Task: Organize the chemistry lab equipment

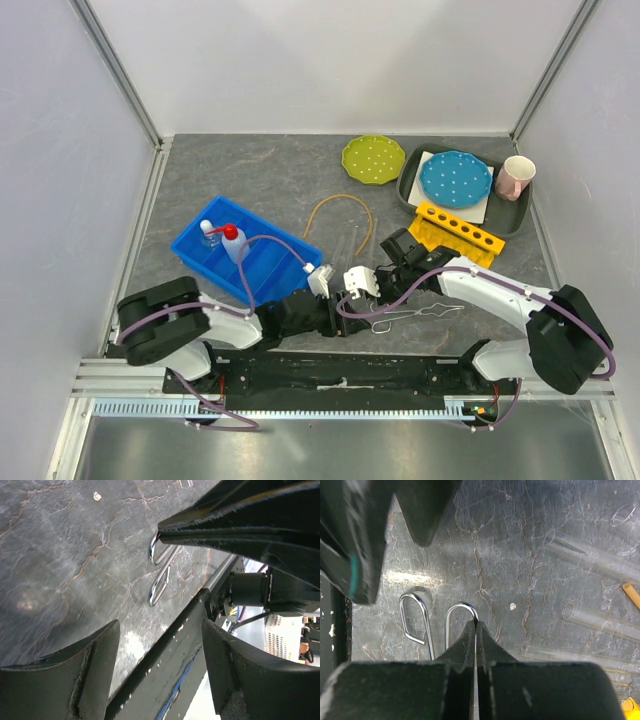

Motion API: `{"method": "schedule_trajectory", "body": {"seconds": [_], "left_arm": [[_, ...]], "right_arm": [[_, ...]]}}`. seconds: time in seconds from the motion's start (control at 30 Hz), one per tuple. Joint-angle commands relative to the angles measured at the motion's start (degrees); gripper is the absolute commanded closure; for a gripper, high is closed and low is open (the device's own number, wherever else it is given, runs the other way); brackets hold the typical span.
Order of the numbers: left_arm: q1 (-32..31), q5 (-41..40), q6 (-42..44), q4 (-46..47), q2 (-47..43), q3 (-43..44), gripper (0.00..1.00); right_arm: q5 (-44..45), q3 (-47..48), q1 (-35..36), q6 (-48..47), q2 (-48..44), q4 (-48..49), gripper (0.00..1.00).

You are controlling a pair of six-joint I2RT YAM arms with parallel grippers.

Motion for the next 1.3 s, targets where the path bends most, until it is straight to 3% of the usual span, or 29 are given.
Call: {"method": "schedule_trajectory", "body": {"seconds": [0.0,0.27,0.6,0.83,1.27], "left_arm": [[-0.21,-0.05,-0.78,11.84,7.98,3.89,0.28],[-1.08,-4.7,-4.04,19.48,19.94,6.61,0.33],[-1.26,-5.67,-3.96,21.76,25.65,10.04,0.46],[-1.26,-5.76,-4.22,27.65,29.08,9.43,0.7],[-1.26,-1.28,-2.11,35.82,29.27,6.18,0.93]], "right_arm": [[-2.31,-0.62,-0.07,0.82,-1.72,2.12,1.0],[-2.66,-0.88,-0.07,1.08,-2.42,2.82,1.0],[-3.54,-1.06,-0.07,1.44,-3.13,3.18,1.0],[-4.5,-1.23,0.02,1.52,-3.48,3.0,1.0],[-4.68,-0.97,-0.16,0.99,-6.11,0.54,1.0]]}}
